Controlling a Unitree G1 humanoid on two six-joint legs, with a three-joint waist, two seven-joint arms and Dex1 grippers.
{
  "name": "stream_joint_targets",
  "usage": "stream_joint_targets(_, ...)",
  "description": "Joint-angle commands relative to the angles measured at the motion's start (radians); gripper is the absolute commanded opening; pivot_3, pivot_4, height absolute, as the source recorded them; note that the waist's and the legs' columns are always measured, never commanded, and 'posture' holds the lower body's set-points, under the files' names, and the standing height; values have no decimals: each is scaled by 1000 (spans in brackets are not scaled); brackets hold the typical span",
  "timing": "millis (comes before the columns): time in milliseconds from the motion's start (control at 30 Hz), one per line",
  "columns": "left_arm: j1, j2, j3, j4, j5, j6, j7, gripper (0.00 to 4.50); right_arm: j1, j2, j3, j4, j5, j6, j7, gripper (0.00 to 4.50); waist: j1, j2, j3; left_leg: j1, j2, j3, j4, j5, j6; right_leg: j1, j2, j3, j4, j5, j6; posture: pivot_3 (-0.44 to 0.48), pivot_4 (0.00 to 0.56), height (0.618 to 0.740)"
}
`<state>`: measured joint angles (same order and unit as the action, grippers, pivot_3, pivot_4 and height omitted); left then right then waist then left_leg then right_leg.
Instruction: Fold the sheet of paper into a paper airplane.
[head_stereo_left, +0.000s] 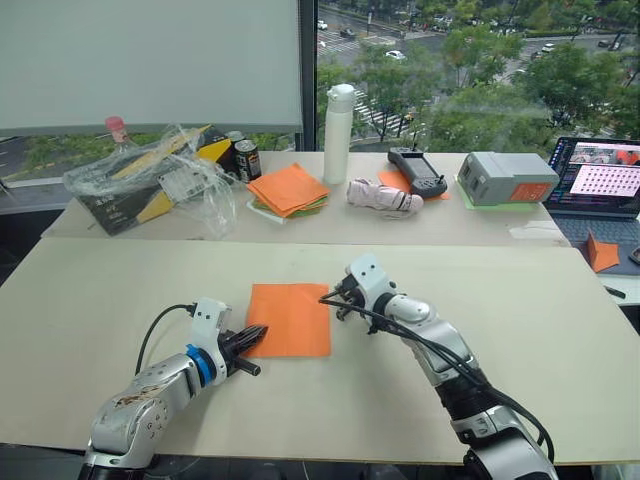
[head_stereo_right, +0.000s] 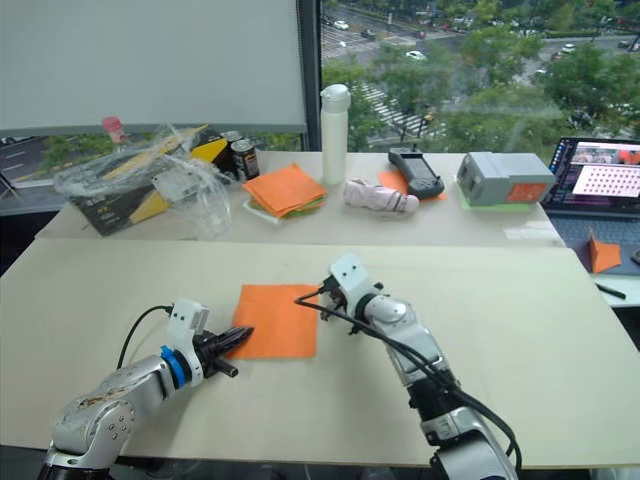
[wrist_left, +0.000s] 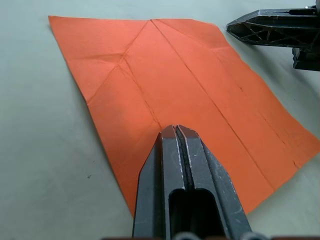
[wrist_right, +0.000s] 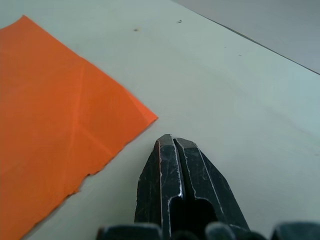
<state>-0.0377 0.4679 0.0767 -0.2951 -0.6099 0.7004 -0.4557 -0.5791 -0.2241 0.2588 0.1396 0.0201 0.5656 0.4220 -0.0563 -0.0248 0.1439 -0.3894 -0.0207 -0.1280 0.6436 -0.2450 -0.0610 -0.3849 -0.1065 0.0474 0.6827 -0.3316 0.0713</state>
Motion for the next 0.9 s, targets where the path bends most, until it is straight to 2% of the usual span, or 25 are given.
stream_joint_targets(33, -4, -4, 5, -17, 7, 1, -4, 0, -30, 9, -1, 8, -13, 9, 2, 25, -3, 0, 0, 0, 0, 0, 0, 0, 0, 0, 0, 0, 0, 0, 0, 0, 150, 740)
stream_joint_targets(433, -3, -17, 7, -24, 23, 2, -1, 0, -77, 56, 22, 44, -11, 21, 53, 25, -12, 0, 0, 0, 0, 0, 0, 0, 0, 0, 0, 0, 1, 0, 0, 0, 150, 740)
stream_joint_targets(900, 10, -24, 12, -29, 32, -1, 4, 0, -70, 35, 1, 0, 3, 28, 91, 25, -12, 0, 0, 0, 0, -1, 0, 0, 0, 0, 0, 0, 1, 0, 0, 0, 150, 740)
